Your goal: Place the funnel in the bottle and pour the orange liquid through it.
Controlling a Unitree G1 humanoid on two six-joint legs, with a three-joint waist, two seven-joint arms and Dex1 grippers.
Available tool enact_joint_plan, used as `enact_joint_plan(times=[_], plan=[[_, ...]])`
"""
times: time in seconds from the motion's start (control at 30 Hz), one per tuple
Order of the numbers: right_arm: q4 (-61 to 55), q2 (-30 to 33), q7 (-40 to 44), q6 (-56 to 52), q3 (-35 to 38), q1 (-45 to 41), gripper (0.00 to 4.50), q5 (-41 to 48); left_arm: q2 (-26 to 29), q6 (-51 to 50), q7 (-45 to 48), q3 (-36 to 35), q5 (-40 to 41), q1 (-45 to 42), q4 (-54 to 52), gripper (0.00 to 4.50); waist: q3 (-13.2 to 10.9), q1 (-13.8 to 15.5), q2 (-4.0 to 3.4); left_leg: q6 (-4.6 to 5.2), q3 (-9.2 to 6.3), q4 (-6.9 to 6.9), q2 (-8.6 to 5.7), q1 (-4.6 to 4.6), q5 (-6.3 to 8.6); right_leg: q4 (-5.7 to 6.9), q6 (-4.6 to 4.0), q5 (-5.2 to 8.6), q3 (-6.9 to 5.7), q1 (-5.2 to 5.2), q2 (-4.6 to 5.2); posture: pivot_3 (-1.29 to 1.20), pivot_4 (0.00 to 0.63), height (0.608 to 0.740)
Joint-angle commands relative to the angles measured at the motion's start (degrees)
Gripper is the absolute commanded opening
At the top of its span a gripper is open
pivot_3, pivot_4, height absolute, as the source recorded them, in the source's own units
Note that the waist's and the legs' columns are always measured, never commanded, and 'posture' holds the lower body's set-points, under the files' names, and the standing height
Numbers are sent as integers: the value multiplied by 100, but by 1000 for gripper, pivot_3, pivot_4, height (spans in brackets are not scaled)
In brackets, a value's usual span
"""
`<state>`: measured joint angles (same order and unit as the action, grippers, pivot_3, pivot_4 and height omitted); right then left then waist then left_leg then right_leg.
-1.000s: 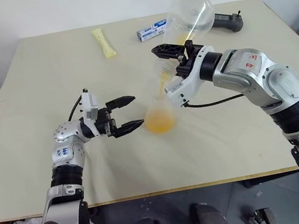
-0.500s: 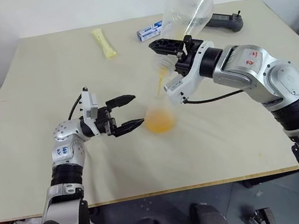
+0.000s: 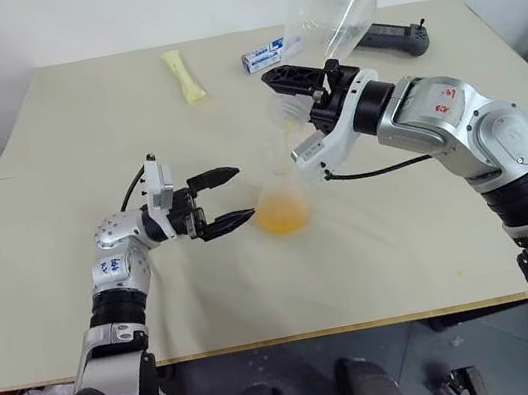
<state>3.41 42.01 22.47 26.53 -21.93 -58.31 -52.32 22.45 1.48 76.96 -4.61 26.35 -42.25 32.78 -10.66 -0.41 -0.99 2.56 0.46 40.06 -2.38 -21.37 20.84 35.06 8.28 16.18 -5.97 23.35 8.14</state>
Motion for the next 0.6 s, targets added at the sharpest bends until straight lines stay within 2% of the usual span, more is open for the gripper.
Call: enact_joint_plan(times=[0.03, 0.37, 0.6], plan=[[-53, 104, -130, 85, 246, -192, 2486, 26, -33, 81, -17, -61, -13, -146, 9, 4500, 0, 0, 0, 0, 0, 0, 0, 0, 0, 0, 0, 0, 0, 0, 0, 0, 150, 740], [-38, 67, -73, 75, 281, -140, 2486, 102, -15, 121, -42, -62, -36, -167, 55, 4500, 0, -2, 0, 0, 0, 0, 0, 0, 0, 0, 0, 0, 0, 0, 0, 0, 150, 740], [-195, -115, 361, -428, 491, 215, 2486, 728, 15, 166, -247, -58, -182, -211, 139, 4500, 0, 6, 0, 0, 0, 1, 0, 0, 0, 1, 0, 0, -1, 0, 0, 0, 150, 740]])
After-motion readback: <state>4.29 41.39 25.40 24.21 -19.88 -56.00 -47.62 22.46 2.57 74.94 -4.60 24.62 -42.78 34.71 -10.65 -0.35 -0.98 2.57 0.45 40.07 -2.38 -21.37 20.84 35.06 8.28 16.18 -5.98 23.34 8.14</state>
